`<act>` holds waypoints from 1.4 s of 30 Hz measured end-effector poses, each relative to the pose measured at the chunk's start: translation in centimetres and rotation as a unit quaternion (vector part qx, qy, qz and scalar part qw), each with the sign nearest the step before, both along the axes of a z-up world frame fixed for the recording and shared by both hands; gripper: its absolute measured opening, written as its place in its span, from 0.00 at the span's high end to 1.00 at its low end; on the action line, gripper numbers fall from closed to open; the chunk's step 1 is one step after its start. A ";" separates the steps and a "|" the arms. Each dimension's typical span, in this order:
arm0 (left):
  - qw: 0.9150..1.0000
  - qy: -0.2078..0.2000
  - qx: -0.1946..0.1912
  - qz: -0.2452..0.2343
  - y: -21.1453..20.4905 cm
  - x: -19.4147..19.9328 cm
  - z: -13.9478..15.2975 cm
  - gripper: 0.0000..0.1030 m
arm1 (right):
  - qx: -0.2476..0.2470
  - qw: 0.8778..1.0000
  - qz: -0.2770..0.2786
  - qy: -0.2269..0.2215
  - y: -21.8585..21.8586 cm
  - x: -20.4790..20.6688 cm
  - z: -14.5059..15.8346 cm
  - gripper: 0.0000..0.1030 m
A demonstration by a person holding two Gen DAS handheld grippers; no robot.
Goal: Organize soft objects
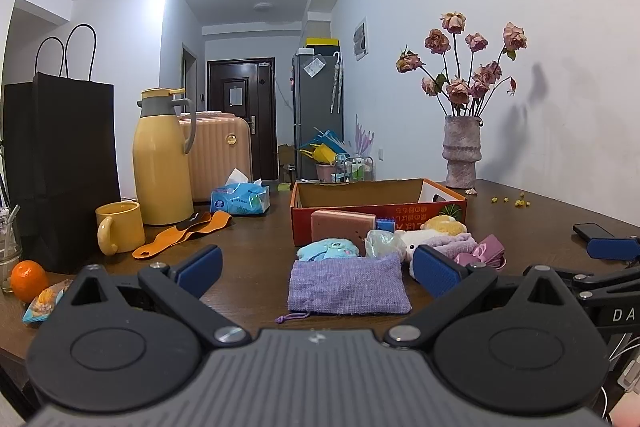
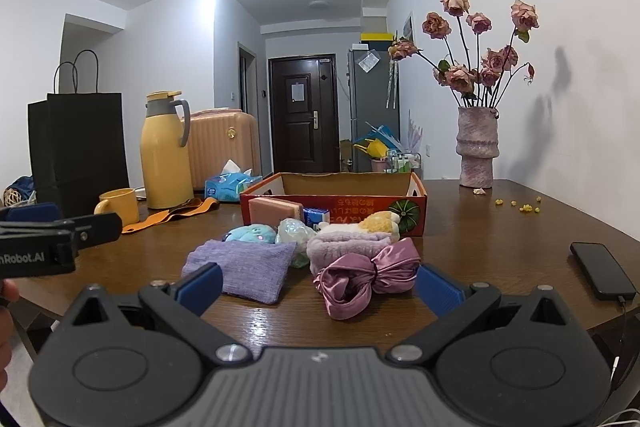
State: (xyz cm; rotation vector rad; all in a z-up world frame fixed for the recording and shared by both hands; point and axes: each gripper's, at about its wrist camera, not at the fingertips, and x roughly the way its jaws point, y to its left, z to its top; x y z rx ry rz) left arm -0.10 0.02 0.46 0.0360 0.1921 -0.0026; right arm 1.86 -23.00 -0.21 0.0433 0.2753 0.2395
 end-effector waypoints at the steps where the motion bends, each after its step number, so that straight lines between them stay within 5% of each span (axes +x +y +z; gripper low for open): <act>1: 1.000 0.001 0.001 0.000 -0.1 0.0 0.0 0.00 | -0.001 1.000 0.000 0.002 0.0 0.0 0.0 0.00; 42: 1.000 -0.006 0.004 0.000 0.0 0.2 0.6 0.00 | 0.003 1.000 0.003 -0.013 0.3 -0.2 0.7 0.00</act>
